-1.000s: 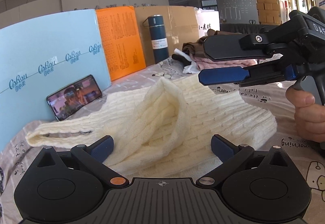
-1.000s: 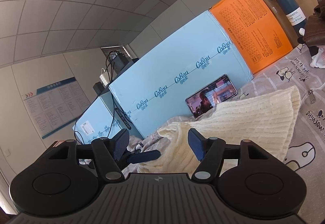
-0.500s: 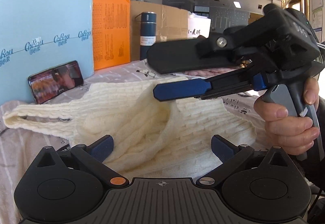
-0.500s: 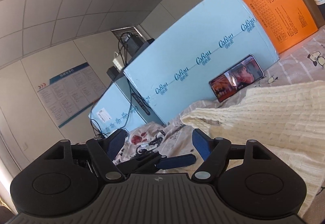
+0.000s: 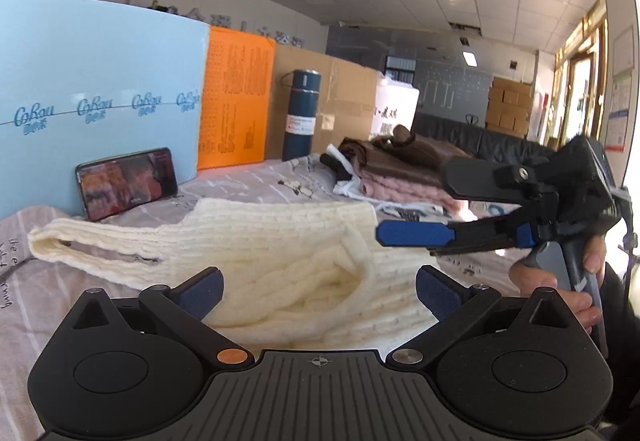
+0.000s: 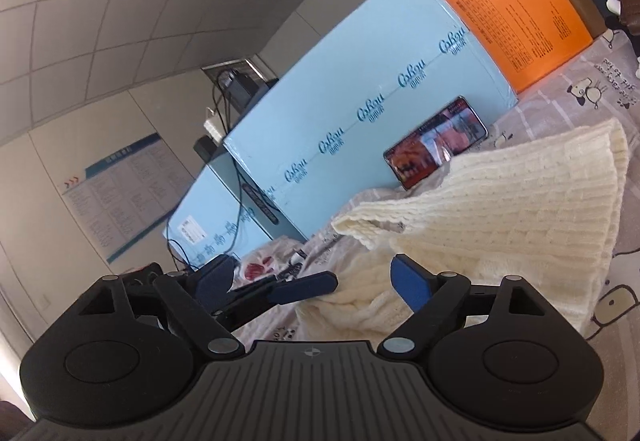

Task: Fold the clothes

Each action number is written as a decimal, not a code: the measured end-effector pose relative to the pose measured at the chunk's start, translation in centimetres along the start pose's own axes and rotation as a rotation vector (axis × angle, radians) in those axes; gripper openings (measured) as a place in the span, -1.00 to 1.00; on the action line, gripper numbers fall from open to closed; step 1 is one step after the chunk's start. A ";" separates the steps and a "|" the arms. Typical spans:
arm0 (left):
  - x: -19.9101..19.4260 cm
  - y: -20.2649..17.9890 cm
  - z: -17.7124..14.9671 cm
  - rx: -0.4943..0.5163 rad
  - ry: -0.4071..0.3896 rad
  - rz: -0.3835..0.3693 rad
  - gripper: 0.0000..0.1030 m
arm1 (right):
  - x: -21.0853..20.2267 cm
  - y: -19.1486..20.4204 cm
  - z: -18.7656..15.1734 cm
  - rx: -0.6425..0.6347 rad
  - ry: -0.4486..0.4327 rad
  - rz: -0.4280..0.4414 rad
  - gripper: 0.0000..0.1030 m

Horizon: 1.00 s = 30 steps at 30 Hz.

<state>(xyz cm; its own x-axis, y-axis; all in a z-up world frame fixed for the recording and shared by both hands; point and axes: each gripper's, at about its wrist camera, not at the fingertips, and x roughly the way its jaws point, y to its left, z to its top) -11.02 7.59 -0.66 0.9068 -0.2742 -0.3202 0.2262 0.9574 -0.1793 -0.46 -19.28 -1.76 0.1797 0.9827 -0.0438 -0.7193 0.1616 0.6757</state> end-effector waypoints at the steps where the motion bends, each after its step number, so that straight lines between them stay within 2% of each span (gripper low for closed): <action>1: -0.5 1.0 0.4 -0.057 -0.022 0.014 1.00 | -0.3 -0.2 0.1 0.016 -0.016 0.001 0.69; 3: -0.5 4.0 0.8 -0.244 -0.048 0.082 1.00 | -0.8 -0.6 0.4 0.047 -0.049 0.004 0.72; 7: 0.5 10.1 1.4 -0.638 -0.072 0.235 1.00 | -0.9 -1.7 0.8 0.123 -0.067 -0.052 0.72; 8: 1.0 11.5 1.2 -0.711 -0.075 0.260 1.00 | -0.9 -2.0 0.9 0.142 -0.072 -0.066 0.72; 9: 1.7 12.8 1.1 -0.757 -0.072 0.285 1.00 | -1.0 -2.3 0.9 0.155 -0.072 -0.077 0.72; 13: 4.6 15.7 1.2 -0.815 -0.042 0.346 0.99 | -0.8 -2.9 0.9 0.187 -0.046 -0.100 0.72; 16: 6.6 16.0 1.6 -0.768 -0.035 0.402 0.97 | -0.7 -3.2 0.9 0.201 -0.039 -0.099 0.72; 18: 7.8 16.1 2.0 -0.699 -0.027 0.459 0.76 | -0.8 -3.3 0.9 0.209 -0.040 -0.094 0.72; 19: 8.3 16.0 2.3 -0.644 -0.007 0.496 0.38 | -0.9 -3.3 0.9 0.213 -0.040 -0.091 0.72; 20: 8.8 15.9 2.6 -0.583 0.016 0.529 -0.22 | -0.9 -3.3 0.9 0.217 -0.041 -0.088 0.72; 21: 9.2 15.8 2.9 -0.510 0.039 0.542 -0.51 | -1.0 -3.4 0.9 0.221 -0.041 -0.086 0.73; 22: 9.3 15.6 3.2 -0.457 0.050 0.531 -0.67 | -1.0 -3.4 0.9 0.225 -0.041 -0.083 0.73; 26: 8.2 12.8 5.5 -0.314 -0.015 0.432 -0.69 | -1.2 -3.5 0.9 0.239 -0.048 -0.075 0.73; 28: 7.8 10.6 7.0 -0.257 -0.045 0.355 -0.69 | -1.5 -3.5 0.9 0.241 -0.064 -0.079 0.73; 30: 8.1 8.0 8.1 -0.193 -0.039 0.278 -0.69 | -1.8 -3.6 0.9 0.245 -0.084 -0.087 0.73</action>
<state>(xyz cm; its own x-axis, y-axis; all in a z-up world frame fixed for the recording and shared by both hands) 1.02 13.74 2.84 0.9381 0.0023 -0.3465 -0.1000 0.9593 -0.2642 2.40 -21.71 -3.40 0.2963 0.9535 -0.0548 -0.5164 0.2082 0.8307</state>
